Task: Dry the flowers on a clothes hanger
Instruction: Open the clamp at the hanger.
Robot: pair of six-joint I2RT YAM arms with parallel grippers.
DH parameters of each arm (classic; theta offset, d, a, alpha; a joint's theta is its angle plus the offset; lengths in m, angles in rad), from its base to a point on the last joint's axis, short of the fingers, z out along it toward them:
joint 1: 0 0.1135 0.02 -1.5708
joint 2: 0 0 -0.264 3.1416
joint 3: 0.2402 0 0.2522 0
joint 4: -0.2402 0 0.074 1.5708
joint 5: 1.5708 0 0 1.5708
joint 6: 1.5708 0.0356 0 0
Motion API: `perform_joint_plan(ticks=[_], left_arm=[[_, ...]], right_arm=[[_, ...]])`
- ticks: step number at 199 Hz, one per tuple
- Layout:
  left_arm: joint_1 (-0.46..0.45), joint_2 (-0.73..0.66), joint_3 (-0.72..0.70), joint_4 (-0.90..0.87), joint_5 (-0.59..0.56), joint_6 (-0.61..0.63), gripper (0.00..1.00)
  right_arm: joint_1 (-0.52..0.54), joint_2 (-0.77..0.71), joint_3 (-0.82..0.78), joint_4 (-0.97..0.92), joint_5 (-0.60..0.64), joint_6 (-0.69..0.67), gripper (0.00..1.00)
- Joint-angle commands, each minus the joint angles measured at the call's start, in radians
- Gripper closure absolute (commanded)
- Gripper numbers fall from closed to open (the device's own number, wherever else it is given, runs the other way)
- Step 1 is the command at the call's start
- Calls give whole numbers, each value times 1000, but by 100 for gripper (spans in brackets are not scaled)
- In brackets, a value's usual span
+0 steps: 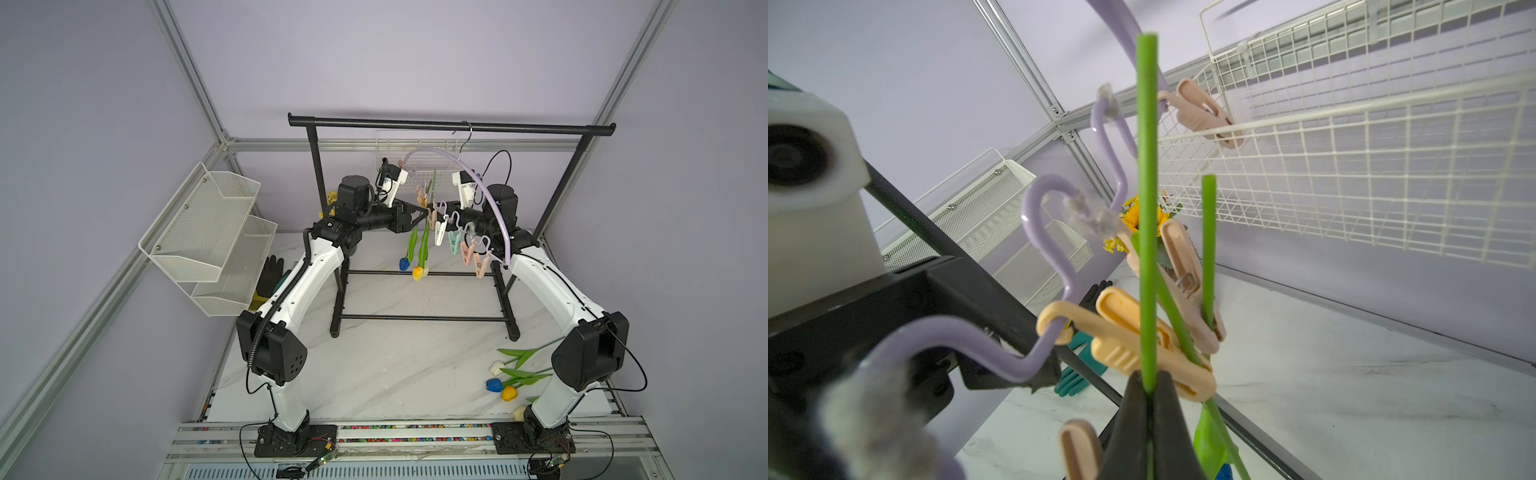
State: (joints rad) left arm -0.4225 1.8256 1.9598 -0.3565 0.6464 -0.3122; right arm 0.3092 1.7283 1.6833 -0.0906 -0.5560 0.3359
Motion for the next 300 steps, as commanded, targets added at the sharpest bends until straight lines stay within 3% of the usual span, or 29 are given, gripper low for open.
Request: perform_joint_plan(ticks=[1, 94, 215, 261, 300], left_arm=[[-22, 10, 30, 26, -25, 10, 47], [-55, 66, 92, 27, -47, 9, 50], [-56, 63, 105, 7, -62, 28, 63], [-56, 66, 114, 5, -62, 25, 72], [-56, 63, 117, 8, -61, 18, 76]], right_arm=[[-2, 2, 19, 49, -27, 16, 100], [-3, 8, 28, 40, -58, 22, 100], [-5, 8, 29, 25, -54, 18, 100], [-13, -26, -12, 15, 12, 26, 100], [-37, -112, -120, 17, 154, 82, 100]])
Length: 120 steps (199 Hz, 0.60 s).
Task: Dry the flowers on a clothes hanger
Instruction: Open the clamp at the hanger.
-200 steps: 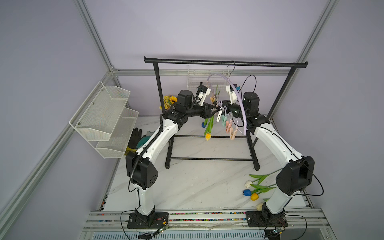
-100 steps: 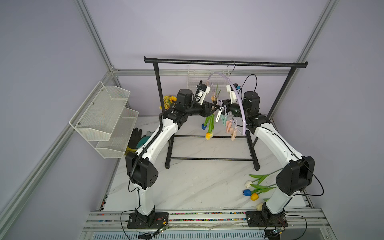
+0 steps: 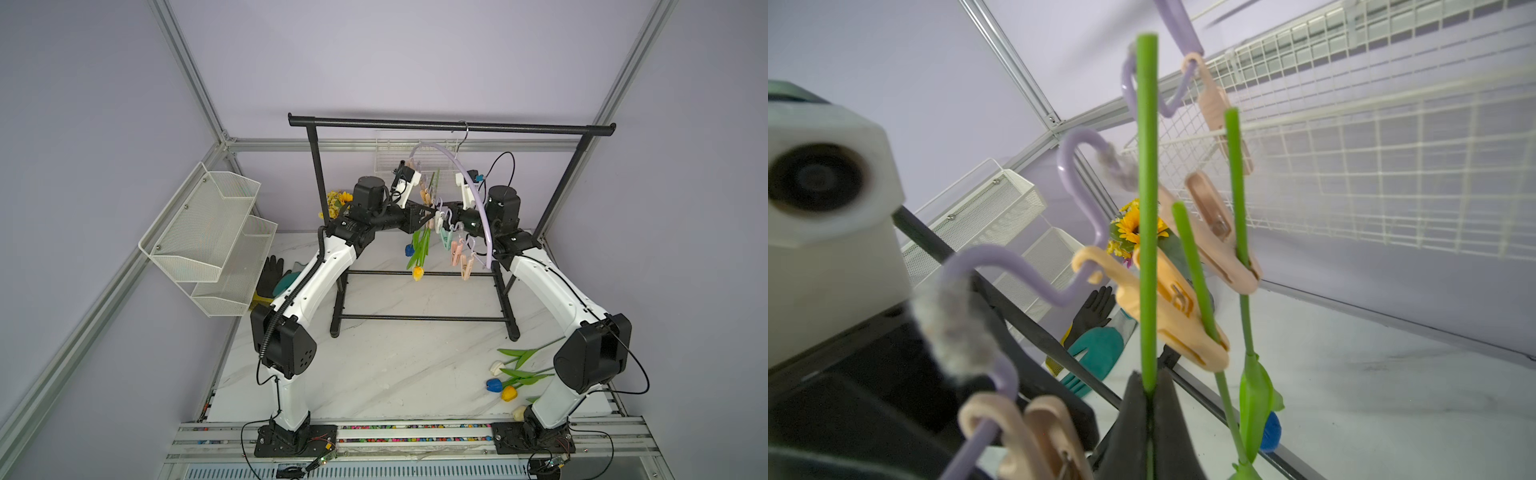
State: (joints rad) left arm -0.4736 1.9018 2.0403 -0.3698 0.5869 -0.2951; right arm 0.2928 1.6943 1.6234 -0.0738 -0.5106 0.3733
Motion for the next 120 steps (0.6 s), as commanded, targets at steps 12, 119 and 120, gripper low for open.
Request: perform_joint_plan(ticks=[12, 119, 120], left_arm=[[-5, -14, 35, 24, 0, 0, 77], [-3, -5, 28, 71, 28, -41, 88], [-3, -5, 28, 71, 28, -41, 88]], right_arm=[[-29, -111, -103, 2, 141, 61, 100], [-33, -244, -459, 273, 30, 347, 100], [-33, -244, -461, 278, 29, 350, 100]])
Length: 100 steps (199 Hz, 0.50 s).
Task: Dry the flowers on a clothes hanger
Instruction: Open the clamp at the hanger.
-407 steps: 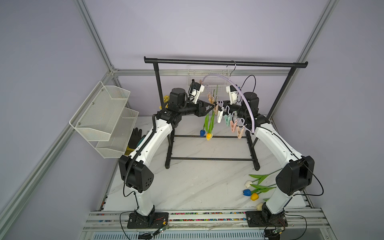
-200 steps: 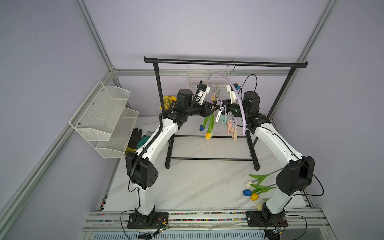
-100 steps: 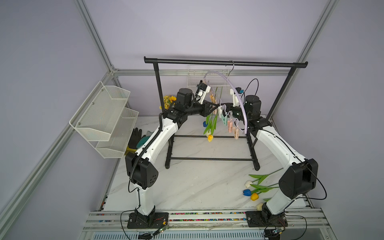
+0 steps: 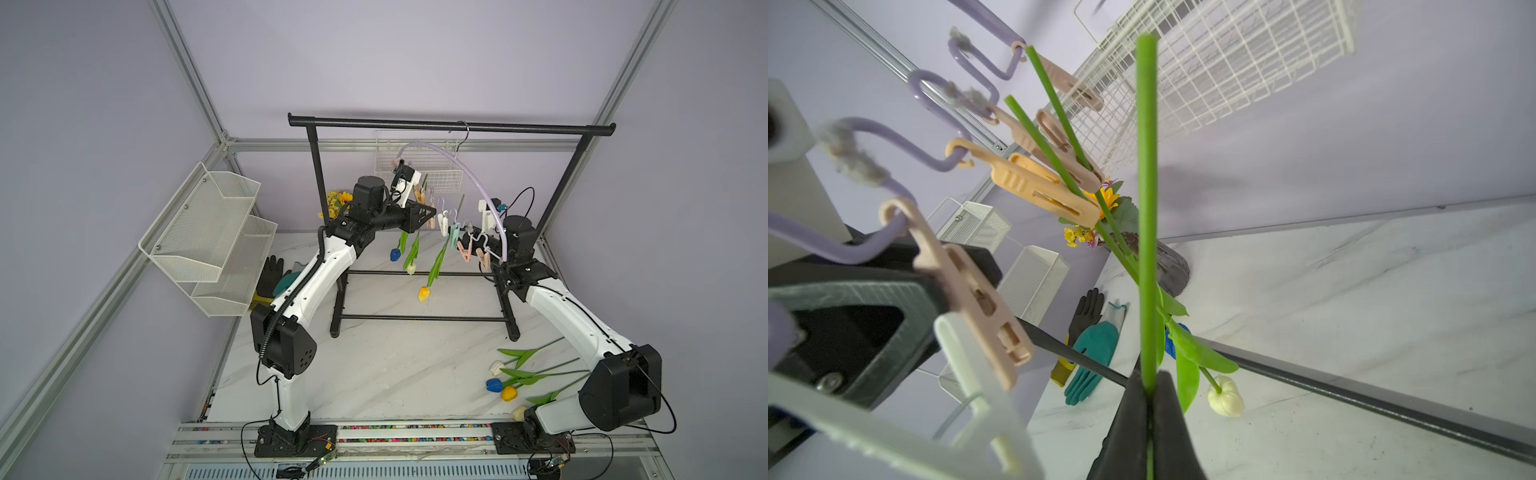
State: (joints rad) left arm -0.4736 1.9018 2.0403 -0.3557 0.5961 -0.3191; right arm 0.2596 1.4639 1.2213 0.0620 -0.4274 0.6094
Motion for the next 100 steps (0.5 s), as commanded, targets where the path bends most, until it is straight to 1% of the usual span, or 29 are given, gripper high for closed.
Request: perform_joint_plan(ticks=[1, 65, 100], left_arm=[[-3, -5, 29, 57, 19, -17, 88], [1, -7, 9, 91, 36, -44, 92], [3, 3, 8, 103, 57, -61, 96]], right_arm=[[1, -14, -62, 147, -56, 117, 100], [2, 15, -169, 439, -232, 235, 100], [4, 45, -178, 525, -291, 276, 100]])
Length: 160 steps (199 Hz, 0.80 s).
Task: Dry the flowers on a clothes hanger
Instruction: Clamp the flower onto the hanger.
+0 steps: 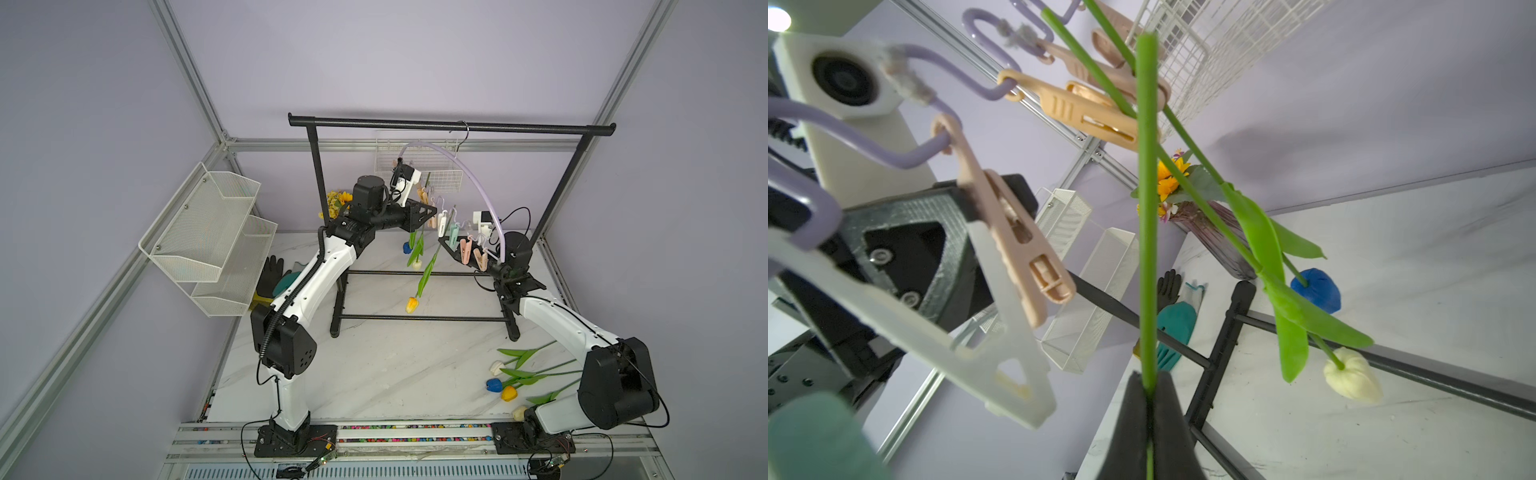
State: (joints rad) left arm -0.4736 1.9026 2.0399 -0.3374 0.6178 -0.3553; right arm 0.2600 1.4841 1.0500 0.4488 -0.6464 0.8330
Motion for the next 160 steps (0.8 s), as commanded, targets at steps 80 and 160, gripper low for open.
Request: perform_joint_plan(ticks=[80, 160], left_arm=[[3, 12, 5, 101, 66, -43, 98], [8, 23, 2, 107, 69, -52, 100]], right_arm=[[16, 68, 10, 222, -120, 96, 100], [32, 77, 26, 248, -146, 106, 100]])
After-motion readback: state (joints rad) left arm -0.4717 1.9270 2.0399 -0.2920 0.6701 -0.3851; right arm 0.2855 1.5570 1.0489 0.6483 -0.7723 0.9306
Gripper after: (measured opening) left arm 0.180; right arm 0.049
